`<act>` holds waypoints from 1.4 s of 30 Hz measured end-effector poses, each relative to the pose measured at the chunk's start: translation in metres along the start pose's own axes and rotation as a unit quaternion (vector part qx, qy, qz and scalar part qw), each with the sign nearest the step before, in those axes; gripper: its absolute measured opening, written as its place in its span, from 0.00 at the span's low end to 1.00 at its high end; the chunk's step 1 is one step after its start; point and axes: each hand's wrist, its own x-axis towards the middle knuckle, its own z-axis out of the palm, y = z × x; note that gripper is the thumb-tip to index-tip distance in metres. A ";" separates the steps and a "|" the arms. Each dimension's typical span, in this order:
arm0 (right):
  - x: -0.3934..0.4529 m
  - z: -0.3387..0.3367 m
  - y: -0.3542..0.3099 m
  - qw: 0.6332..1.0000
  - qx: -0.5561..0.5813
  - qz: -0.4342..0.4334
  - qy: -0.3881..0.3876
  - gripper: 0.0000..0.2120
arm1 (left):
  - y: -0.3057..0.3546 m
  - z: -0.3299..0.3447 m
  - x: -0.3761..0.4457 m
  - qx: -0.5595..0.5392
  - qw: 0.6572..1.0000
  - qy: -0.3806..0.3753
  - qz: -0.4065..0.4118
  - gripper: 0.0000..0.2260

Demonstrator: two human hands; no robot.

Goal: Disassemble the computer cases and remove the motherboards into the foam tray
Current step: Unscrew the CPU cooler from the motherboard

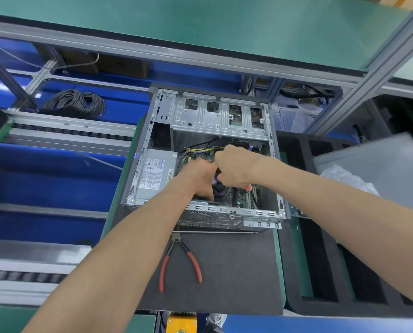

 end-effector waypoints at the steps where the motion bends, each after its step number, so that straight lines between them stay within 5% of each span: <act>1: -0.002 0.001 0.002 1.000 -0.005 -0.018 0.002 0.10 | 0.000 0.000 0.000 0.001 1.000 0.003 0.003 0.28; 8: -0.014 0.003 0.011 0.990 -0.096 -0.084 0.052 0.19 | -0.001 0.004 0.001 0.006 1.000 0.010 0.001 0.28; 11: -0.012 0.003 0.016 0.991 -0.071 -0.105 0.037 0.11 | -0.002 0.004 0.002 0.023 1.000 -0.001 0.000 0.26; 14: -0.015 0.014 0.013 0.993 -0.035 -0.112 0.014 0.18 | -0.002 0.006 0.005 0.056 0.998 -0.019 -0.001 0.34; 18: -0.024 0.038 0.011 0.993 -0.054 -0.100 -0.004 0.06 | 0.001 0.006 0.006 0.027 1.000 -0.004 -0.010 0.41; 25: -0.040 0.008 0.065 0.985 0.141 -0.007 0.101 0.03 | -0.001 0.010 0.006 0.053 0.998 -0.013 0.009 0.46; 42: -0.039 0.018 0.048 0.988 0.079 -0.021 0.130 0.05 | 0.010 0.001 0.005 -0.060 0.996 -0.012 0.062 0.35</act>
